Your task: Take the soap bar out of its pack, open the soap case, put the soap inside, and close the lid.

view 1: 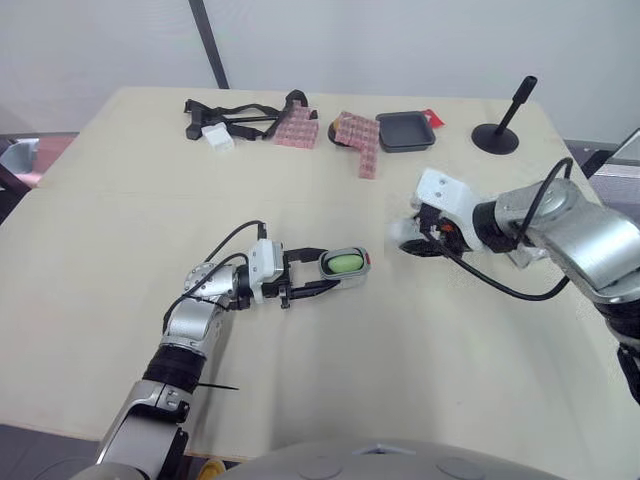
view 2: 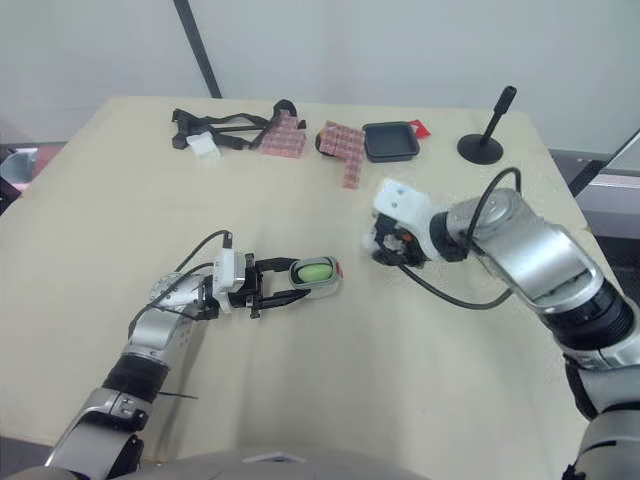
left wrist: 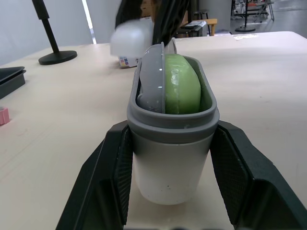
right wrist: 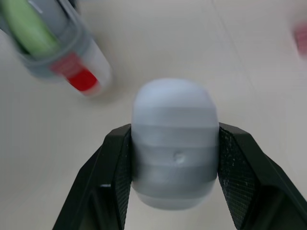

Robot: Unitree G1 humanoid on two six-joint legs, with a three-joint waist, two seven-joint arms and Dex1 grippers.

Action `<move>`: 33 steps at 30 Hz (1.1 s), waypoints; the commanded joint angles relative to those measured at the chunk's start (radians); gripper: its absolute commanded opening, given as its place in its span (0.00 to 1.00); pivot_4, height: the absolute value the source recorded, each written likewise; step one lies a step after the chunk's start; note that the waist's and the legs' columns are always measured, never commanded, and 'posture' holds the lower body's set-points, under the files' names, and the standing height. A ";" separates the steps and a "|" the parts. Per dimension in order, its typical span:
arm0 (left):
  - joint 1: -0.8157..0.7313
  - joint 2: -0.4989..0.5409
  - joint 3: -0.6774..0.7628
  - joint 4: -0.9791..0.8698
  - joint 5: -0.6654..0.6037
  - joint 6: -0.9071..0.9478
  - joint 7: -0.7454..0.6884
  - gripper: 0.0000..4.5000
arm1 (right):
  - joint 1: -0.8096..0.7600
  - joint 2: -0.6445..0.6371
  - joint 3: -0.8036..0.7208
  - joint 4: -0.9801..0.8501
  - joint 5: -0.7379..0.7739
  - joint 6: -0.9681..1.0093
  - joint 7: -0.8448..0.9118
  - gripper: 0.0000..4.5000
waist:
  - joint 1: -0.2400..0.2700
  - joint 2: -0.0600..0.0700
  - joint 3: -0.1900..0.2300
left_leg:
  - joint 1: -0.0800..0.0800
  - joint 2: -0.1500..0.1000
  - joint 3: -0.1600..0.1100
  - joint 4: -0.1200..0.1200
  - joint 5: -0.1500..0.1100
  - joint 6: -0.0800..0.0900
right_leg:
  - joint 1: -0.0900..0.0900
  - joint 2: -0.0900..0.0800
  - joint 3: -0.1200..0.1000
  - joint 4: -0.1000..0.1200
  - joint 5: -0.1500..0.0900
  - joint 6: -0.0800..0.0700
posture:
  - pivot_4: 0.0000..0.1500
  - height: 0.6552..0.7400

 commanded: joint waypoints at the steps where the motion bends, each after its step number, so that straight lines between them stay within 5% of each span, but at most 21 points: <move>1: -0.014 0.004 -0.010 0.011 0.015 -0.022 0.000 0.42 | -0.076 0.008 -0.050 -0.058 0.061 0.009 0.024 0.52 | 0.003 -0.001 0.000 | 0.000 0.000 0.000 0.000 0.000 0.000 | 0.000 0.000 0.000 0.000 0.000 0.000 | 1.00 1.00; 33: -0.102 -0.032 -0.044 0.099 0.063 -0.094 0.038 0.42 | -0.191 0.018 0.253 0.077 -0.099 -0.298 0.247 0.52 | 0.007 -0.001 0.000 | 0.001 0.000 0.000 0.001 0.000 0.000 | 0.001 0.000 0.000 0.001 0.000 0.000 | 1.00 1.00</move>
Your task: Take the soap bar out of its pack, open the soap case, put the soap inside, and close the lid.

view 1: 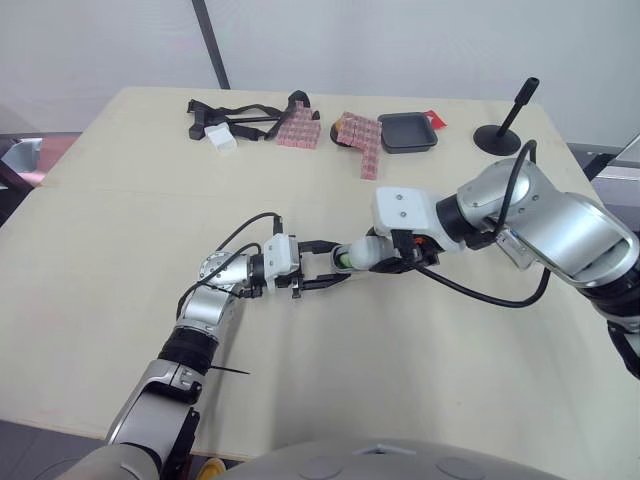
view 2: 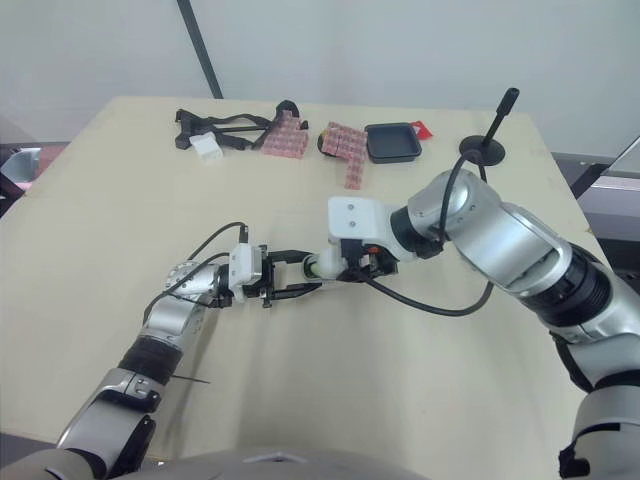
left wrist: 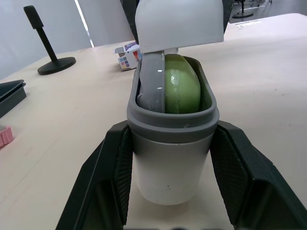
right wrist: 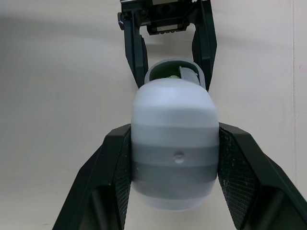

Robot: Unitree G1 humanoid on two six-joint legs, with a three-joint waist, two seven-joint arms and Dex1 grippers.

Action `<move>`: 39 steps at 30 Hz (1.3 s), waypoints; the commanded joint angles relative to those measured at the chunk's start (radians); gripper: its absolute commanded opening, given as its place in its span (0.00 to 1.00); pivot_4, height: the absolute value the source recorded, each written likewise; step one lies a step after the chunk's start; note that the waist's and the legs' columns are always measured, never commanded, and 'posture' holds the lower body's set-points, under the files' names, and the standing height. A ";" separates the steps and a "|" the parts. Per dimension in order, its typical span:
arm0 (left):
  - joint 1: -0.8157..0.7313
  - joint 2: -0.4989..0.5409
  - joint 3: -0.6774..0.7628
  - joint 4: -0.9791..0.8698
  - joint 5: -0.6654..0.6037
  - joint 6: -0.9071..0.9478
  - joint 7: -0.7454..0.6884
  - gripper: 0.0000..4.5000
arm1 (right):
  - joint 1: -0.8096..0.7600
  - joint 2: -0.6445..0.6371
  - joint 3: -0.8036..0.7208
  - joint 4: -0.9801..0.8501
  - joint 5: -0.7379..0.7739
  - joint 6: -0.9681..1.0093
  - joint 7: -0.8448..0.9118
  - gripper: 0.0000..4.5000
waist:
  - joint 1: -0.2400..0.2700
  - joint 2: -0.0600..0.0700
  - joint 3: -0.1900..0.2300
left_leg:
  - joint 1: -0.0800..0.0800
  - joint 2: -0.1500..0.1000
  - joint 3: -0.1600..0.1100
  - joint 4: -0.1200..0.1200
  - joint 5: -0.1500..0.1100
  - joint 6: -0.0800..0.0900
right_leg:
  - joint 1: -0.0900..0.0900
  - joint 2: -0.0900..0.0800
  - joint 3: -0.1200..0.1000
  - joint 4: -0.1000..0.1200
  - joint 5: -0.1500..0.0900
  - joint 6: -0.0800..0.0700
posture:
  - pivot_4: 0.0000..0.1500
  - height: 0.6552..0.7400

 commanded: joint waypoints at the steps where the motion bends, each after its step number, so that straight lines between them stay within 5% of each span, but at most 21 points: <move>1: -0.013 -0.001 0.000 0.011 0.002 -0.010 0.007 0.42 | -0.043 0.017 -0.007 0.011 -0.027 -0.019 0.014 0.52 | 0.000 0.000 0.000 | 0.000 0.000 0.000 0.000 0.000 0.000 | 0.000 0.000 0.000 0.000 0.000 0.000 | 1.00 1.00; 39: -0.011 -0.009 -0.007 -0.018 0.003 0.025 0.041 0.42 | -0.070 0.104 0.044 0.064 -0.144 -0.063 0.076 0.52 | -0.004 0.000 0.000 | 0.000 0.000 0.000 0.001 0.000 0.000 | 0.000 0.000 0.000 0.001 0.000 0.000 | 1.00 1.00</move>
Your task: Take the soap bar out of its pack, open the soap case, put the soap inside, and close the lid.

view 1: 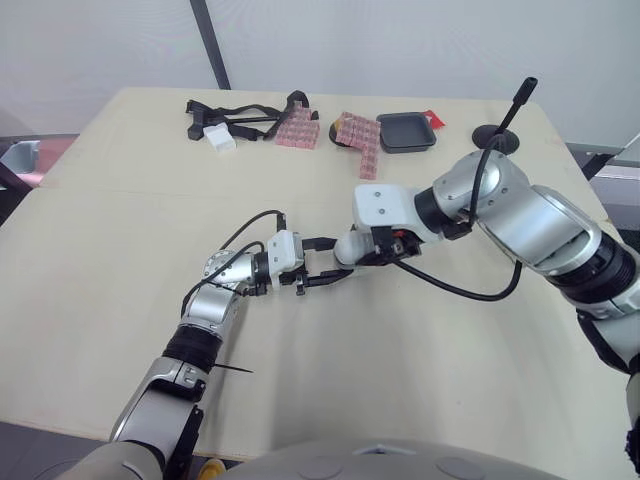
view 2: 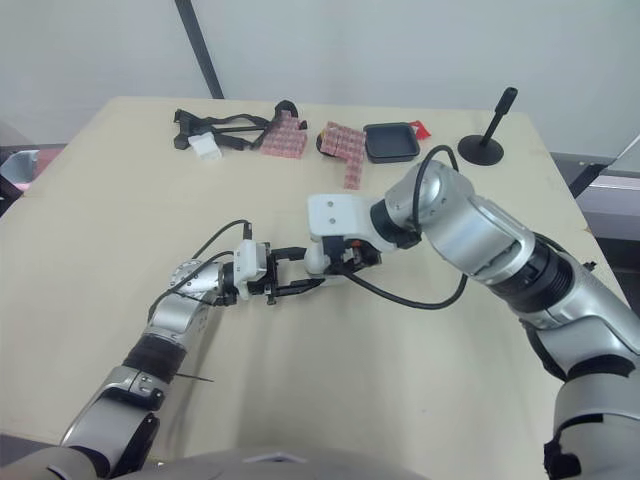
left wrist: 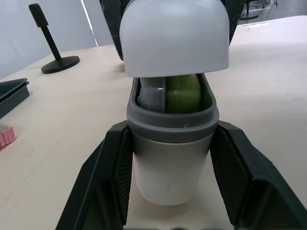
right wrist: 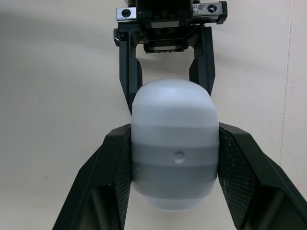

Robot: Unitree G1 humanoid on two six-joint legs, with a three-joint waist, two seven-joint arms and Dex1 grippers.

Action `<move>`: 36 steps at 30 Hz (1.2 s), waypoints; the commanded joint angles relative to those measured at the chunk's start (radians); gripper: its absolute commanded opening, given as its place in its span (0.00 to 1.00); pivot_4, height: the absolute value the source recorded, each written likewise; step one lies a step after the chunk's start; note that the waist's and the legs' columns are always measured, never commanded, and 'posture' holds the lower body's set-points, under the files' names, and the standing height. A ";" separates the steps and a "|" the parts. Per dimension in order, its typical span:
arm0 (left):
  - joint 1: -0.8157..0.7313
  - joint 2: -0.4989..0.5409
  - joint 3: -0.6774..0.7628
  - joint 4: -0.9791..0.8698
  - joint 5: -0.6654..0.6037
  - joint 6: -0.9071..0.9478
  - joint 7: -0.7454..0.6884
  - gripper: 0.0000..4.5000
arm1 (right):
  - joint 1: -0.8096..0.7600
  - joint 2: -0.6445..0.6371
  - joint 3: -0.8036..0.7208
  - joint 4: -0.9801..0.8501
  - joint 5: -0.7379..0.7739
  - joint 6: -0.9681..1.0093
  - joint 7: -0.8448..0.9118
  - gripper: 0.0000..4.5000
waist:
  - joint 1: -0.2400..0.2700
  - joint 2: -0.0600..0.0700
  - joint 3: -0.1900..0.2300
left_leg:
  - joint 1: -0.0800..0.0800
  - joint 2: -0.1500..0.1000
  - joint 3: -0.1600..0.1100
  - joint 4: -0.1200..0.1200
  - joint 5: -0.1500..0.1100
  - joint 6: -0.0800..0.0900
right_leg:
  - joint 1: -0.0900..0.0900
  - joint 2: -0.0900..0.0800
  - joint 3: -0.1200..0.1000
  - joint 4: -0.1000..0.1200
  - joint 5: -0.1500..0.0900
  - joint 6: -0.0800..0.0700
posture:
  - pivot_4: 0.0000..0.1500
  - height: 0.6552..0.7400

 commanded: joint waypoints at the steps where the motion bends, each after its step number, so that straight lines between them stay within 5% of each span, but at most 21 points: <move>1: -0.002 0.004 -0.001 -0.023 0.001 0.001 0.006 0.42 | -0.019 0.004 -0.004 -0.013 -0.010 -0.014 0.013 0.52 | 0.000 0.000 0.000 | 0.000 0.000 0.000 0.000 0.000 0.000 | 0.000 0.000 0.000 0.000 0.000 0.000 | 1.00 1.00; 10: -0.003 0.006 0.001 -0.022 0.001 0.001 0.007 0.42 | -0.011 0.011 -0.005 -0.013 -0.028 -0.014 0.014 0.52 | -0.001 0.000 0.000 | 0.000 0.000 0.000 0.000 0.000 0.000 | 0.000 0.000 0.000 0.000 0.000 0.000 | 1.00 1.00; 17: -0.008 0.005 0.001 -0.016 0.010 -0.010 0.018 0.42 | -0.006 0.020 -0.012 -0.012 -0.033 -0.012 0.005 0.99 | -0.003 0.000 0.000 | 0.000 0.000 0.000 0.000 0.000 0.000 | 0.000 0.000 0.000 0.000 0.000 0.000 | 1.00 1.00; 28: -0.011 0.003 0.012 -0.015 -0.002 0.007 0.027 0.42 | 0.001 0.011 -0.058 -0.025 -0.011 0.003 -0.013 0.99 | -0.005 0.000 0.000 | 0.000 0.000 0.000 0.000 0.000 0.000 | 0.000 0.000 0.000 0.000 0.000 0.000 | 1.00 1.00; 36: -0.021 0.009 0.020 -0.002 -0.005 0.011 0.029 0.42 | 0.048 -0.045 -0.261 -0.107 0.130 0.094 -0.010 0.99 | -0.006 0.000 0.000 | 0.000 0.000 0.000 0.000 0.000 0.000 | 0.000 0.000 0.000 0.000 0.000 0.000 | 1.00 1.00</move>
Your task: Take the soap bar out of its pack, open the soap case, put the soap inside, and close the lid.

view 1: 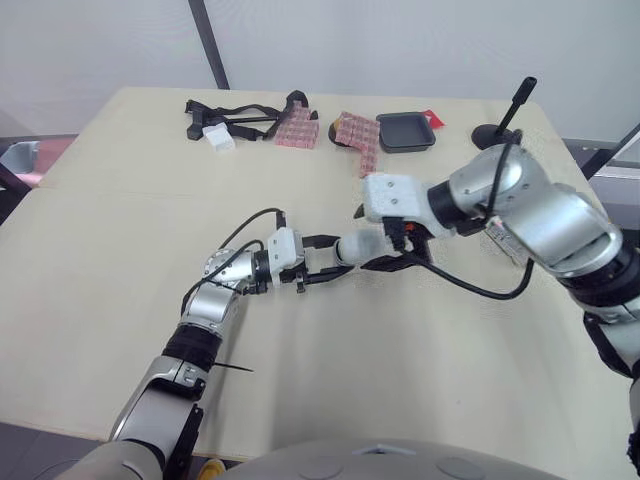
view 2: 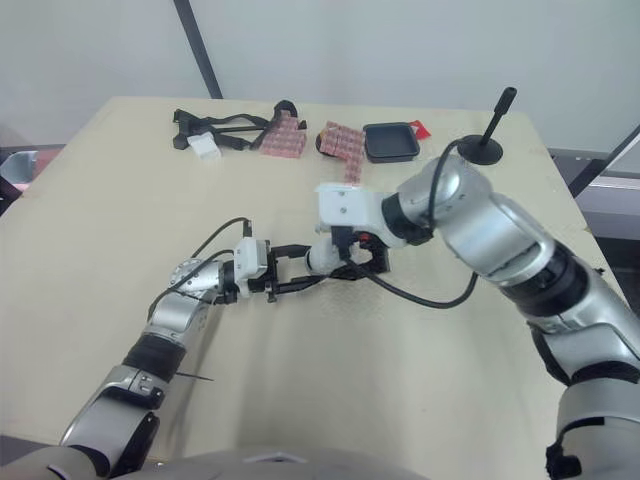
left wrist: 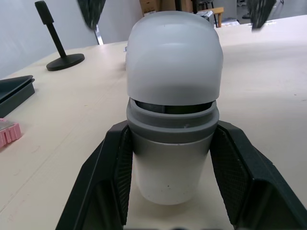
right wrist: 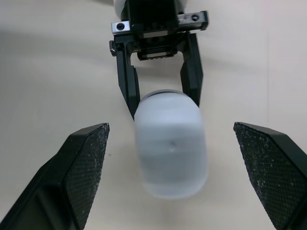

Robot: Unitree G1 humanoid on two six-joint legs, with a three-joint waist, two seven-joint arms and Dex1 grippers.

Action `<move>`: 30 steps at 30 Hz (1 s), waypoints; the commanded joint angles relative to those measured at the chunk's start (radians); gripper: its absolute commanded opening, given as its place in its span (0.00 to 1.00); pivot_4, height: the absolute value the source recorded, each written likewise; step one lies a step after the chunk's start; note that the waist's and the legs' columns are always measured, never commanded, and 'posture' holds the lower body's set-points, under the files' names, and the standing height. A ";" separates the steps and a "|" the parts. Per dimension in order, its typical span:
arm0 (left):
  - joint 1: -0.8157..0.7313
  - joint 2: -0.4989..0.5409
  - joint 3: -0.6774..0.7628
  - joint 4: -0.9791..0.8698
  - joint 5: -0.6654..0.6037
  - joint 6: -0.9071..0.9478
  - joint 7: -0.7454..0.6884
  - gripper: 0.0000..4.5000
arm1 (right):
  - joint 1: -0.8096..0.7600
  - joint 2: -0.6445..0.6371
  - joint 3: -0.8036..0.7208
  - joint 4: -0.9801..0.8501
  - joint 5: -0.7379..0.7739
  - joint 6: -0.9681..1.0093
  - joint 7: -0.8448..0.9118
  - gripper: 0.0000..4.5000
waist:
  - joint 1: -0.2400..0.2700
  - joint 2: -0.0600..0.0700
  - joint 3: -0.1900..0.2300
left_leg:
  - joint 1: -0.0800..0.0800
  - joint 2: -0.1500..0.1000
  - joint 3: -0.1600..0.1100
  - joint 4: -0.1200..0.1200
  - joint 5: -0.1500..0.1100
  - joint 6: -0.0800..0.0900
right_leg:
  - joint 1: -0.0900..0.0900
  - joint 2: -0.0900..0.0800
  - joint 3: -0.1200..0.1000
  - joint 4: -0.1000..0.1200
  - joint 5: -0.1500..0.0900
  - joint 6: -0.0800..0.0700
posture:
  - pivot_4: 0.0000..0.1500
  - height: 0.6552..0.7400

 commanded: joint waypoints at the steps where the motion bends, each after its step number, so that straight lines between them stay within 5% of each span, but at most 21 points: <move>1: -0.014 0.007 0.017 -0.002 -0.009 -0.003 0.005 0.42 | 0.013 -0.015 -0.143 -0.051 0.088 0.039 -0.007 0.99 | -0.001 0.000 0.000 | 0.000 0.000 0.000 0.000 0.000 0.000 | 0.000 0.000 0.000 0.000 0.000 0.000 | 1.00 1.00; 4: -0.017 0.008 0.018 0.001 -0.010 -0.001 0.003 0.42 | 0.032 -0.016 -0.204 -0.048 0.127 0.069 -0.031 0.94 | -0.001 0.000 0.000 | 0.000 0.000 0.000 0.000 0.000 0.000 | 0.000 0.000 0.000 0.000 0.000 0.000 | 1.00 1.00; 17: -0.019 0.012 0.011 -0.004 -0.006 0.006 -0.002 0.42 | 0.136 -0.046 -0.235 -0.003 0.170 0.033 -0.074 0.00 | 0.000 0.000 0.000 | 0.000 0.000 0.000 0.000 0.000 0.000 | 0.000 0.000 0.000 -0.001 0.000 0.000 | 1.00 1.00; 30: -0.011 0.021 0.010 -0.017 -0.002 0.011 0.002 0.42 | 0.181 -0.068 -0.150 0.023 0.109 -0.050 -0.090 0.00 | -0.003 0.000 0.000 | 0.000 0.000 0.000 0.000 0.000 0.000 | 0.000 0.000 0.000 -0.001 0.000 0.000 | 1.00 1.00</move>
